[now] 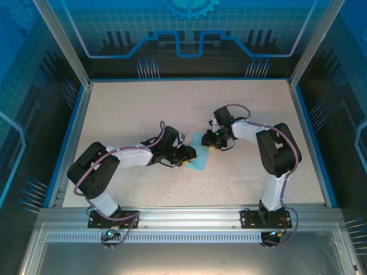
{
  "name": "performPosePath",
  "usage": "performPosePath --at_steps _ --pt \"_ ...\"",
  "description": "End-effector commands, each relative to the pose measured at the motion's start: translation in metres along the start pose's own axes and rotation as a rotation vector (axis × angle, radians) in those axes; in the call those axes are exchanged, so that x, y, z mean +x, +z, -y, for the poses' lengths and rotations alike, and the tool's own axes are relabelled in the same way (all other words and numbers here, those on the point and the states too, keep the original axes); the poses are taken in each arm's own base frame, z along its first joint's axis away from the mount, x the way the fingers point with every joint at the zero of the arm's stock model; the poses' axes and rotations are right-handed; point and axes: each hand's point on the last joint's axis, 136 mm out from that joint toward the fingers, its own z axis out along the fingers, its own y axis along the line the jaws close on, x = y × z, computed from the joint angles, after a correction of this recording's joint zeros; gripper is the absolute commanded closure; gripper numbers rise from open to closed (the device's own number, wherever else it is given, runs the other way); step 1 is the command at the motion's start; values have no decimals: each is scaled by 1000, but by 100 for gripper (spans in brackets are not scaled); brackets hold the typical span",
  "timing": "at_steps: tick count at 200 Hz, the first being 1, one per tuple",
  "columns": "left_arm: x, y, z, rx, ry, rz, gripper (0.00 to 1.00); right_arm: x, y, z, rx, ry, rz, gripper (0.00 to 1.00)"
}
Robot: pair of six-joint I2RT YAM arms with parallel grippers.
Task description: Fold a paper plane with a square sheet of paper (pick it up from the middle)
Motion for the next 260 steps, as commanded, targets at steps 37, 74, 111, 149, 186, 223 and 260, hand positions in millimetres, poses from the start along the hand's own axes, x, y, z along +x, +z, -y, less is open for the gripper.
performPosePath --at_steps 37,74,111,149,186,223,260 --pt "-9 0 41 107 50 -10 51 18 18 13 39 33 -75 68" --pt "-17 8 42 90 69 -1 54 18 17 13 31 33 -79 70" --pt "-23 21 29 55 55 1 57 12 7 5 -8 29 -58 70" --pt "-26 28 19 27 44 13 64 5 -17 -10 -94 7 -9 66" --pt "-26 28 11 0 35 24 72 15 -35 -18 -168 -18 -10 65" --pt "-26 28 5 -18 28 29 81 34 -41 -28 -251 -47 -54 66" --pt "-26 28 2 -27 26 34 87 47 -37 -31 -259 -66 -88 67"
